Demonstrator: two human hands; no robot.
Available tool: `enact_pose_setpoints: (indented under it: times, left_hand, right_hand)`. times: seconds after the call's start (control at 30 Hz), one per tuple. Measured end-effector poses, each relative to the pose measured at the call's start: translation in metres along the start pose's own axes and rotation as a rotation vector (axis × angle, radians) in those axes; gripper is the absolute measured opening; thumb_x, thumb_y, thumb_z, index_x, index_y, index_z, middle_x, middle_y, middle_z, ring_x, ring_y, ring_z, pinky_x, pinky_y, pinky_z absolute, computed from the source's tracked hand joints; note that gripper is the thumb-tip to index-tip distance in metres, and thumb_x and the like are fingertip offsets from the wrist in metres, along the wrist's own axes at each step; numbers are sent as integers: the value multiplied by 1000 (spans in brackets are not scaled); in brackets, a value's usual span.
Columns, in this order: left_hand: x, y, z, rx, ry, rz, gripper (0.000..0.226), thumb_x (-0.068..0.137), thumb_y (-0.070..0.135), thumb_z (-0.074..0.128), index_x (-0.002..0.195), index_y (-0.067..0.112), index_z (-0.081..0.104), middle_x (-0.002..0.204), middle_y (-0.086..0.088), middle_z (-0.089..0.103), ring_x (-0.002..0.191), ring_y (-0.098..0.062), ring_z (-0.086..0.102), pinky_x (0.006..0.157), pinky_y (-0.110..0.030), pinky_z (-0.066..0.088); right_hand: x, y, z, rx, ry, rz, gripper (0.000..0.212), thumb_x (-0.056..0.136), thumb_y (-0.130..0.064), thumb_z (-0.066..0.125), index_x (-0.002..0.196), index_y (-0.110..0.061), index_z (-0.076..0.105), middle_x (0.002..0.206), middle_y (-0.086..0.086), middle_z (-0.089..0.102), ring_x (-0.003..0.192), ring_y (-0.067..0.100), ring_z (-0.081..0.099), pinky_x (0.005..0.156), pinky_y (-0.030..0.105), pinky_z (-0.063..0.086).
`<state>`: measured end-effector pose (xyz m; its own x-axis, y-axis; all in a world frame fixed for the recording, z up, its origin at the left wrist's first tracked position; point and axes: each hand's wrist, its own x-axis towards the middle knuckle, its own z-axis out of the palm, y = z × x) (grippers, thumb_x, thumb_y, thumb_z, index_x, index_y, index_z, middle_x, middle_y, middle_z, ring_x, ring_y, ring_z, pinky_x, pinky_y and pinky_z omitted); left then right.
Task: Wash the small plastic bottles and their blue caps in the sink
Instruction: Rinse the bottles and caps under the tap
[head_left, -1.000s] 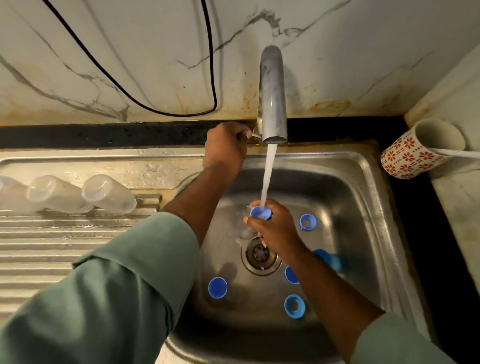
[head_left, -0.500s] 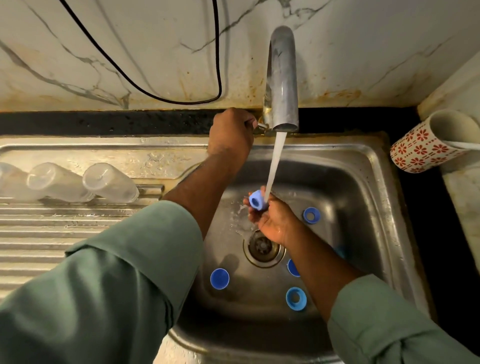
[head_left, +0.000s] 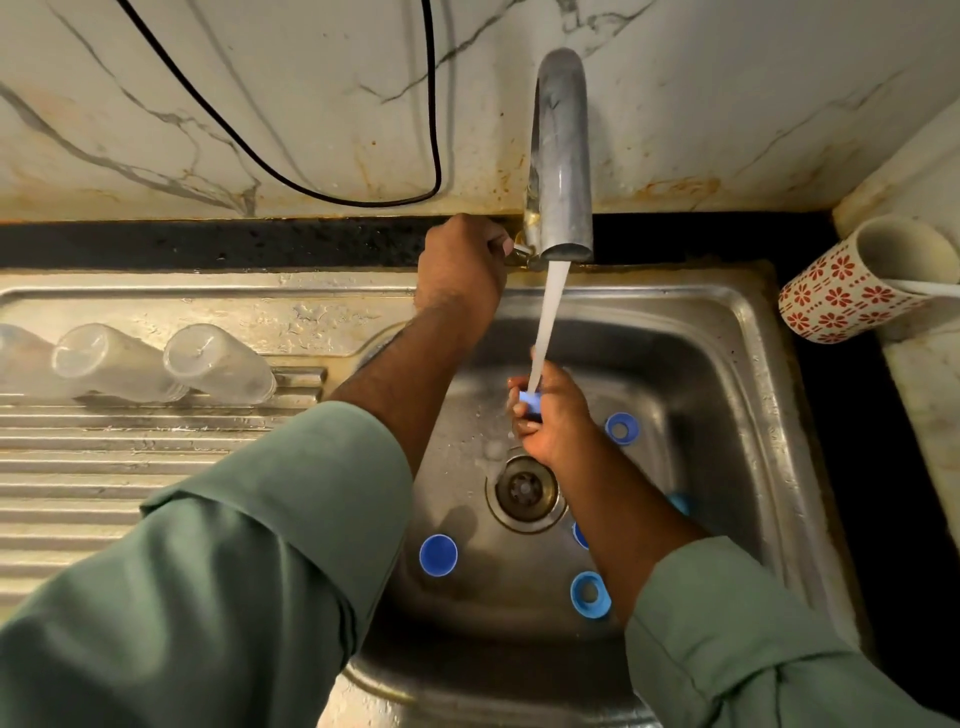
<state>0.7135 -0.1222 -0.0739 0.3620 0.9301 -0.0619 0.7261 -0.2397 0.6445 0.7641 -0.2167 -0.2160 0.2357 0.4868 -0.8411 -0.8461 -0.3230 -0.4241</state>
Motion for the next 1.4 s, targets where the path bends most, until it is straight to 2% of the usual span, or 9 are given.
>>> enact_pose_setpoints:
  times: [0.2, 0.3, 0.4, 0.47, 0.6, 0.8, 1.03, 1.23, 1.4]
  left_hand:
    - [-1, 2, -2, 18, -12, -11, 17, 96, 4, 53, 88, 15, 65, 84, -1, 54, 74, -16, 50, 68, -24, 39]
    - [0, 2, -1, 29, -5, -10, 16, 97, 7, 53, 97, 8, 69, 85, -2, 54, 75, -15, 49, 69, -25, 39]
    - [0, 2, -1, 24, -11, -15, 17, 98, 9, 55, 108, 6, 68, 90, -1, 53, 82, -15, 51, 74, -25, 41]
    - [-1, 2, -1, 19, -13, -17, 16, 98, 9, 55, 107, 7, 69, 89, -1, 54, 82, -15, 51, 74, -25, 42]
    - [-2, 2, -1, 21, -11, -25, 15, 98, 8, 54, 103, 8, 69, 88, -2, 54, 78, -16, 49, 72, -25, 40]
    - [-2, 4, -1, 26, -15, -55, 15, 97, 7, 57, 106, 7, 69, 83, 0, 52, 74, -15, 48, 72, -27, 41]
    - [-1, 4, -2, 38, -23, -52, 17, 96, 5, 57, 106, 6, 70, 90, -5, 57, 77, -17, 48, 73, -26, 39]
    - [-2, 5, -2, 37, -28, -51, 18, 96, 6, 58, 110, 7, 69, 92, -4, 57, 82, -16, 50, 75, -26, 40]
    - [-2, 6, -2, 27, -38, -62, 19, 95, 5, 60, 113, 7, 68, 102, -9, 64, 84, -16, 50, 77, -26, 42]
  right_hand:
    - [-4, 1, 3, -51, -177, -59, 8, 93, -4, 57, 91, -12, 56, 80, 9, 50, 62, 16, 47, 54, 23, 39]
    - [-1, 7, -1, -489, -109, -291, 17, 85, -16, 74, 94, -9, 62, 76, 7, 56, 55, 10, 48, 48, 22, 39]
    - [5, 9, -10, -1126, -46, -531, 43, 81, -23, 78, 119, -12, 63, 113, 4, 59, 99, 10, 56, 90, 27, 50]
    - [3, 11, -16, -1245, -114, -614, 43, 87, -27, 71, 128, -18, 59, 124, 4, 58, 111, 13, 55, 96, 29, 50]
    - [-10, 11, -26, -1083, -232, -714, 19, 94, -12, 62, 112, -12, 67, 110, 4, 66, 89, 0, 61, 74, 4, 46]
    - [-30, 11, -27, -508, -276, -509, 24, 83, 5, 65, 100, -9, 73, 101, 14, 70, 85, 26, 63, 74, 33, 52]
    - [-35, -1, -19, -162, -306, -106, 51, 99, -52, 39, 110, -5, 55, 72, 10, 61, 44, 8, 43, 39, 17, 32]
    - [-35, 0, -16, -122, -288, -220, 35, 90, 4, 56, 120, -12, 63, 99, 9, 58, 70, 13, 51, 63, 24, 41]
    - [-40, -4, -18, -127, -230, -127, 36, 90, -45, 58, 102, -11, 60, 74, 8, 58, 53, 11, 44, 46, 19, 37]
